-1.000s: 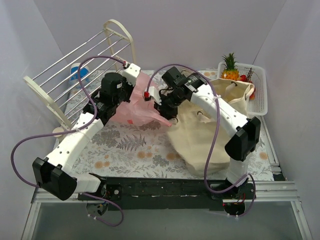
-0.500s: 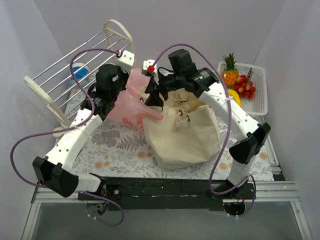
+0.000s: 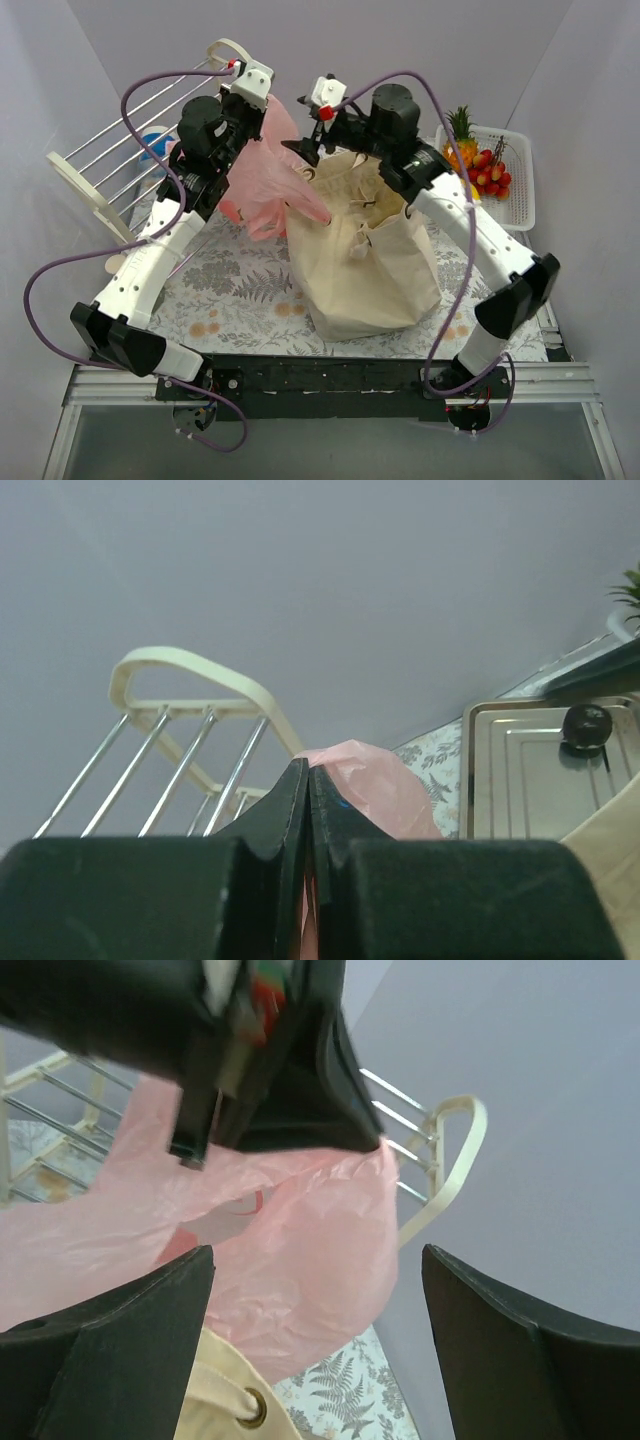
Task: Untie the knot of the grocery bags and take out the mixed food
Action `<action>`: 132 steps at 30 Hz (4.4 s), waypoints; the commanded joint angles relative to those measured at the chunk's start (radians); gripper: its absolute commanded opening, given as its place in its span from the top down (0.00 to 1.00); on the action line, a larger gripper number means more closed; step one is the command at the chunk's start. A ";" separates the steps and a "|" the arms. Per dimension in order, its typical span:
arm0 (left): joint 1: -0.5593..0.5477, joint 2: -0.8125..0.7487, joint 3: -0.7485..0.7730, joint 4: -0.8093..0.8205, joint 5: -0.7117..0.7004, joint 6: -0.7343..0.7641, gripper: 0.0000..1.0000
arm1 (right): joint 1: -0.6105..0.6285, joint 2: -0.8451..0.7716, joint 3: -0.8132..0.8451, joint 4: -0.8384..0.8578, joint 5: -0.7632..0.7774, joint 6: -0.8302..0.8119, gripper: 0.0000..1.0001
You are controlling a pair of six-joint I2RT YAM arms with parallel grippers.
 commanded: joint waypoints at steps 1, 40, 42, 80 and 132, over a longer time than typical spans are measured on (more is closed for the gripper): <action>-0.003 -0.015 0.072 0.027 0.137 -0.013 1.00 | 0.000 0.140 0.009 0.228 0.110 0.058 0.09; -0.013 0.013 -0.168 0.136 0.329 -0.244 0.11 | -0.807 -0.666 -0.580 -0.032 0.624 -0.352 0.99; -0.016 0.023 -0.174 0.140 0.342 -0.245 0.10 | -0.830 -0.731 -0.672 -0.116 0.770 -0.438 0.99; -0.052 0.025 -0.286 0.206 0.337 -0.225 0.10 | -1.033 -1.250 -1.272 -1.166 0.770 -0.656 0.99; -0.050 0.077 -0.163 -0.501 0.159 -0.370 0.38 | -0.102 0.152 0.276 -0.886 0.448 -0.296 0.04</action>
